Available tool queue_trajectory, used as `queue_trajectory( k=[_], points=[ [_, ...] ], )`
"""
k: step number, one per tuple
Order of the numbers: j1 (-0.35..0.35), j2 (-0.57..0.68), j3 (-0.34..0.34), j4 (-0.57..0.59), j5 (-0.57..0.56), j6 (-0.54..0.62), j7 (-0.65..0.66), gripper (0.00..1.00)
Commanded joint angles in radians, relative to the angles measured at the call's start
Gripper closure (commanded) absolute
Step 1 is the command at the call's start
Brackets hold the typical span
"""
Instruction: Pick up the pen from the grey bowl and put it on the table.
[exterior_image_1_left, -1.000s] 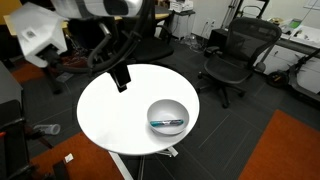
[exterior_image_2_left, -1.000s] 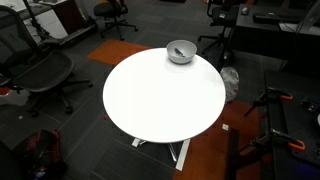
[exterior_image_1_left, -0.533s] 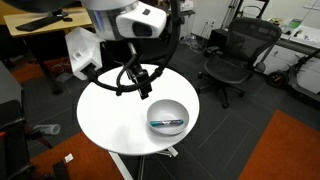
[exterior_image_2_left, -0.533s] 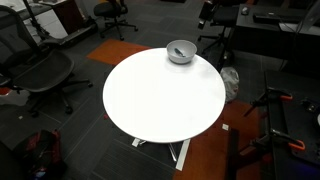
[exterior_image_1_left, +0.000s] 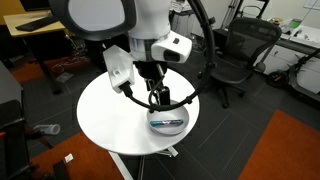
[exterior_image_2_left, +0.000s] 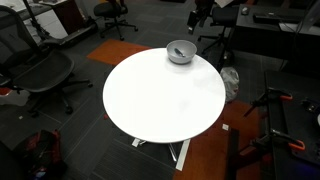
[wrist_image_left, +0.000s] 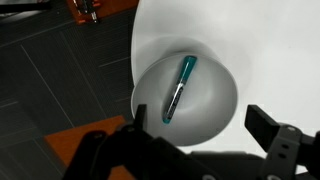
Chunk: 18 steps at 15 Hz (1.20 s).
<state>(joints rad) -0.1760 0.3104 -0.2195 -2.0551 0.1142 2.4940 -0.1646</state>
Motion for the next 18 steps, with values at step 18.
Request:
queue_trajectory(
  k=[18],
  points=[
    [-0.079, 0.42, 0.08, 0.468, 0.076, -0.166, 0.24, 0.0]
  ],
)
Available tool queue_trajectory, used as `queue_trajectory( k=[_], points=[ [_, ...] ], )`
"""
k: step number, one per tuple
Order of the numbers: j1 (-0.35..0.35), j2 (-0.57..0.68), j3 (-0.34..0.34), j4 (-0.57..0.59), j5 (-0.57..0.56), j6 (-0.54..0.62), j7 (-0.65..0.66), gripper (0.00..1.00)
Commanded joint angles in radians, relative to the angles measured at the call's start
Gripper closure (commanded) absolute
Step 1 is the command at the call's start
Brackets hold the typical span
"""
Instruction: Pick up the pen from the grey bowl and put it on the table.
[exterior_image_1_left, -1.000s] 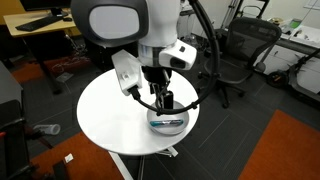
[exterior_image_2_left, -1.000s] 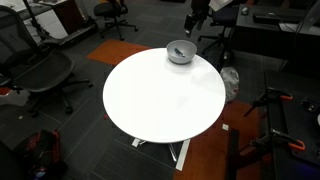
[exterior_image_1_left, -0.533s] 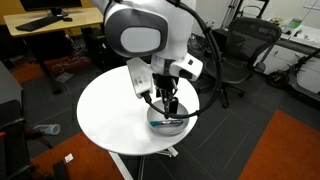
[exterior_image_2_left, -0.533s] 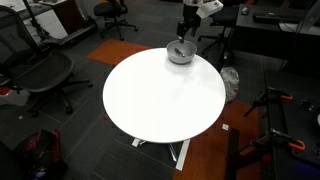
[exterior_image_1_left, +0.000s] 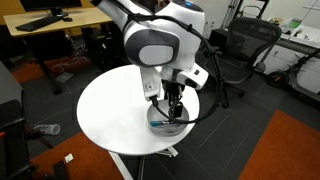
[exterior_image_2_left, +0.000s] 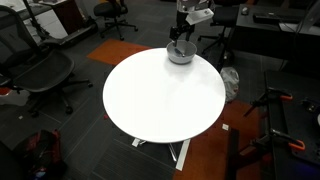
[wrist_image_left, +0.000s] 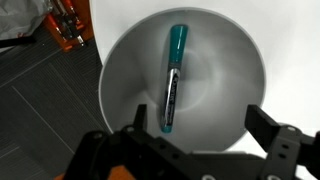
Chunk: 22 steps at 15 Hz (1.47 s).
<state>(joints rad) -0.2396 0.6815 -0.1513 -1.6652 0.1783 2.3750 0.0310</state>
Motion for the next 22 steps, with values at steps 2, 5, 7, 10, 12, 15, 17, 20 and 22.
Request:
queue_trajectory(
  k=[2, 5, 7, 10, 12, 15, 17, 20, 22],
  points=[
    [-0.019, 0.076, 0.014, 0.106, 0.015, -0.057, 0.059, 0.0],
    [-0.01, 0.114, 0.002, 0.143, 0.003, -0.059, 0.099, 0.0],
    [-0.007, 0.133, -0.002, 0.162, 0.0, -0.059, 0.121, 0.0],
    [-0.003, 0.157, -0.011, 0.182, -0.007, -0.056, 0.149, 0.0],
    [0.0, 0.167, -0.017, 0.187, -0.01, -0.051, 0.17, 0.0],
    [-0.002, 0.177, -0.018, 0.189, -0.007, -0.054, 0.184, 0.0],
    [-0.002, 0.181, -0.019, 0.187, -0.008, -0.055, 0.188, 0.0],
    [0.002, 0.189, -0.027, 0.185, -0.015, -0.053, 0.193, 0.0],
    [0.0, 0.193, -0.028, 0.185, -0.014, -0.055, 0.19, 0.0]
  ],
)
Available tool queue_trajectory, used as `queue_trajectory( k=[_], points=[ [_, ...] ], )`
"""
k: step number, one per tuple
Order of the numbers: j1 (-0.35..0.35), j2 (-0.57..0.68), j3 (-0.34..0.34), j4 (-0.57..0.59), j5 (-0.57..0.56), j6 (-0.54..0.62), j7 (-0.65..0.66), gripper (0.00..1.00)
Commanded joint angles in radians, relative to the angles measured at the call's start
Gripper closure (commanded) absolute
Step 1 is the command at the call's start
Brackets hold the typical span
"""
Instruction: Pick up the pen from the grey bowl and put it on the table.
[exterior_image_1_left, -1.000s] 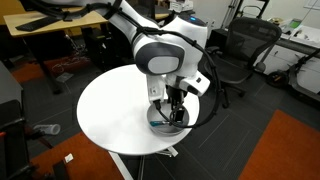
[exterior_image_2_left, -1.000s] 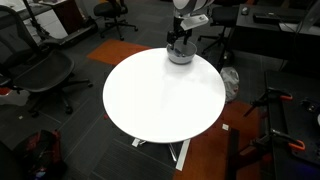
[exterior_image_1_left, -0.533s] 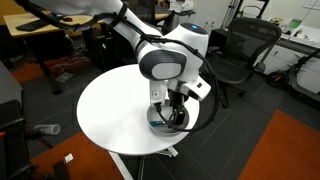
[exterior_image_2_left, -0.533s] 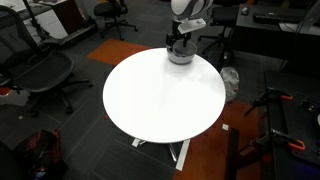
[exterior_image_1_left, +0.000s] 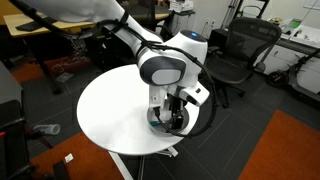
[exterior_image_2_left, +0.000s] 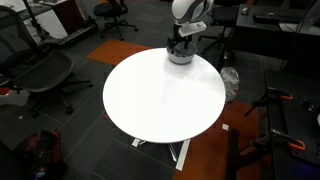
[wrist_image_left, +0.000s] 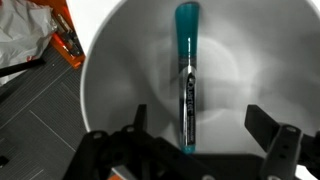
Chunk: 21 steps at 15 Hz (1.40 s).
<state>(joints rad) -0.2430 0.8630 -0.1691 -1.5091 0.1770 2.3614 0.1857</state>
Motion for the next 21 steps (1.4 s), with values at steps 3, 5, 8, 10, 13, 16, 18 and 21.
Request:
queue_trajectory(
  k=[3, 5, 8, 10, 13, 16, 18, 21],
  points=[
    [0.007, 0.018, -0.016, 0.028, -0.019, -0.043, 0.037, 0.26],
    [0.008, 0.021, -0.019, 0.028, -0.022, -0.043, 0.037, 0.42],
    [0.007, 0.022, -0.022, 0.024, -0.024, -0.043, 0.036, 0.66],
    [0.007, 0.022, -0.023, 0.023, -0.025, -0.044, 0.036, 0.82],
    [0.01, 0.017, -0.024, 0.015, -0.028, -0.043, 0.034, 1.0],
    [0.03, -0.016, -0.027, -0.022, -0.042, -0.02, 0.031, 0.95],
    [0.046, -0.04, -0.031, -0.045, -0.059, -0.007, 0.03, 0.95],
    [0.085, -0.091, -0.047, -0.088, -0.106, 0.023, 0.041, 0.95]
  ],
)
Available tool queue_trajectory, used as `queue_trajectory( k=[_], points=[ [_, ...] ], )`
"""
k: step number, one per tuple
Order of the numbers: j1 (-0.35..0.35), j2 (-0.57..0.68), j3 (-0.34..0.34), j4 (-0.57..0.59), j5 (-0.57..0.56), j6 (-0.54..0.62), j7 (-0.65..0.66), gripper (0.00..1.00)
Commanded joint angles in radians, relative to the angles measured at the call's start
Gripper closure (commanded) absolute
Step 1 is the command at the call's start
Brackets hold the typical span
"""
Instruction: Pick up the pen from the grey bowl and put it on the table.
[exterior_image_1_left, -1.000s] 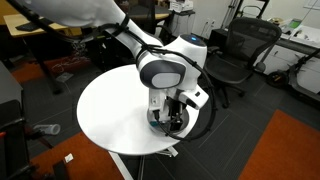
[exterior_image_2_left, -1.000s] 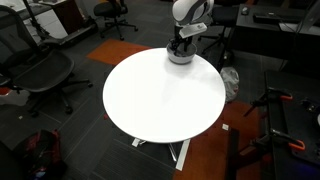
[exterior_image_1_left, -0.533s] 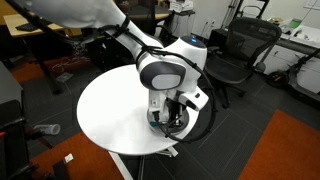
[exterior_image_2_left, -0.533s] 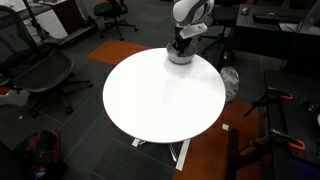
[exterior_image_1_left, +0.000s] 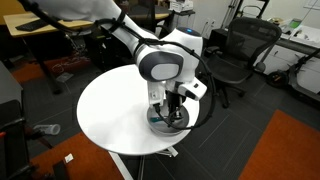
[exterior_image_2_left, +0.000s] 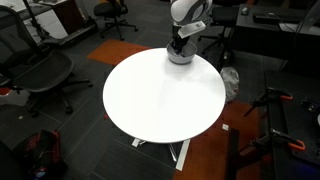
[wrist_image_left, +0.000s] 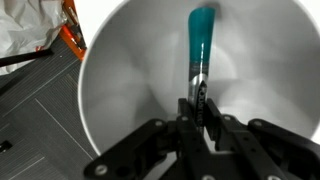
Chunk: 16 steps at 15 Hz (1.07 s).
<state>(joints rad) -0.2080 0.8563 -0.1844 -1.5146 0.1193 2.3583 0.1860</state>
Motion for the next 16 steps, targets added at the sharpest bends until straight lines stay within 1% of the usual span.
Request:
queue_trajectory(
  k=[1, 4, 9, 14, 16],
  points=[
    [0.06, -0.099, -0.034, -0.093, -0.061, 0.03, 0.041, 0.95],
    [0.099, -0.165, -0.049, -0.151, -0.105, 0.06, 0.056, 0.95],
    [0.153, -0.28, -0.049, -0.263, -0.172, 0.107, 0.053, 0.95],
    [0.194, -0.385, -0.015, -0.379, -0.229, 0.116, 0.014, 0.95],
    [0.2, -0.415, 0.011, -0.418, -0.232, 0.111, -0.011, 0.95]
  ],
)
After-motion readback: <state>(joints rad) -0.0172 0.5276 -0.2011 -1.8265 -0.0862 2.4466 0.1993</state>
